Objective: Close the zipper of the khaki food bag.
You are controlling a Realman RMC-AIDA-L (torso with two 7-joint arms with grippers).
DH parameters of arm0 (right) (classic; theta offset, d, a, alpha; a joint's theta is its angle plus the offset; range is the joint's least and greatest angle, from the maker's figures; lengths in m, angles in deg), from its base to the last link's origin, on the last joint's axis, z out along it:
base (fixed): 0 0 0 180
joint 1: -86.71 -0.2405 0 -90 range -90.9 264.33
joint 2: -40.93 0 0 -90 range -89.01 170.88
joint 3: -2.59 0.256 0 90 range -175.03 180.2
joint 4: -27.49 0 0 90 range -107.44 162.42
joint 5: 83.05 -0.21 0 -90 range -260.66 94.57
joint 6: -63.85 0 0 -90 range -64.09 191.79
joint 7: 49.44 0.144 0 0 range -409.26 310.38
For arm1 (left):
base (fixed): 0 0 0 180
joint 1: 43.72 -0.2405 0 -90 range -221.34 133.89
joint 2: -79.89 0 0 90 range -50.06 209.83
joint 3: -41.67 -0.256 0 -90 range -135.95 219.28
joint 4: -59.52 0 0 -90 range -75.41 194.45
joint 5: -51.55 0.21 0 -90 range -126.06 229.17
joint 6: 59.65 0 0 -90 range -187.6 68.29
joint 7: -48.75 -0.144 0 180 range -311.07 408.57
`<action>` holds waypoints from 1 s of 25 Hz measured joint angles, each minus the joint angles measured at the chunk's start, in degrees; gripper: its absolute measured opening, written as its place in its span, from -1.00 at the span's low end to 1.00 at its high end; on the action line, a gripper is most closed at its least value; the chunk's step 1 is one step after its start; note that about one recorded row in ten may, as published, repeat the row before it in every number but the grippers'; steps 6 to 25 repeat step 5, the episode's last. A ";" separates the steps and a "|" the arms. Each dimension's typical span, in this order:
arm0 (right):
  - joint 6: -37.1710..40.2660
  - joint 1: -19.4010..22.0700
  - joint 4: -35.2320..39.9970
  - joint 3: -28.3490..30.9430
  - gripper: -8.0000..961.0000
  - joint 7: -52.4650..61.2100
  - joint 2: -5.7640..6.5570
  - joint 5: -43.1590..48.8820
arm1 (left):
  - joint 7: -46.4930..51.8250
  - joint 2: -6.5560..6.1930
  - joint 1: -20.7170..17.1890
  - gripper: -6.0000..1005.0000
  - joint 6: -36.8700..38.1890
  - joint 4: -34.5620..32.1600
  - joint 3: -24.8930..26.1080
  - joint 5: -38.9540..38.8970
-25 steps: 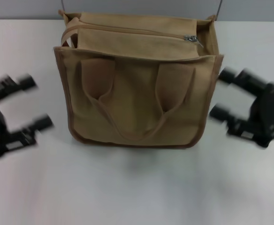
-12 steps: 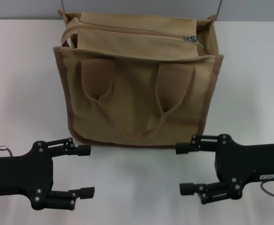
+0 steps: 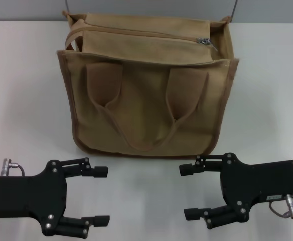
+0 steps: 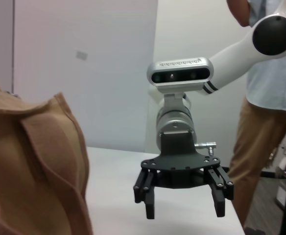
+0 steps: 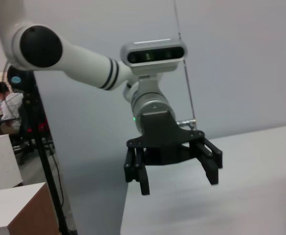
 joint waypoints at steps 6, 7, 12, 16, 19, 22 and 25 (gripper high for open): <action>-0.05 -0.81 -1.30 -0.16 0.70 -2.40 -0.05 -0.04 | 0.41 -0.02 0.23 0.66 -0.06 0.03 -0.54 0.24; -0.05 -0.81 -1.30 -0.16 0.70 -2.40 -0.05 -0.04 | 0.41 -0.02 0.23 0.66 -0.06 0.03 -0.54 0.24; -0.05 -0.81 -1.30 -0.16 0.70 -2.40 -0.05 -0.04 | 0.41 -0.02 0.23 0.66 -0.06 0.03 -0.54 0.24; -0.05 -0.81 -1.30 -0.16 0.70 -2.40 -0.05 -0.04 | 0.41 -0.02 0.23 0.66 -0.06 0.03 -0.54 0.24; -0.05 -0.81 -1.30 -0.16 0.70 -2.40 -0.05 -0.04 | 0.41 -0.02 0.23 0.66 -0.06 0.03 -0.54 0.24; -0.05 -0.81 -1.30 -0.16 0.70 -2.40 -0.05 -0.04 | 0.41 -0.02 0.23 0.66 -0.06 0.03 -0.54 0.24; -0.05 -0.81 -1.30 -0.16 0.70 -2.40 -0.05 -0.04 | 0.41 -0.02 0.23 0.66 -0.06 0.03 -0.54 0.24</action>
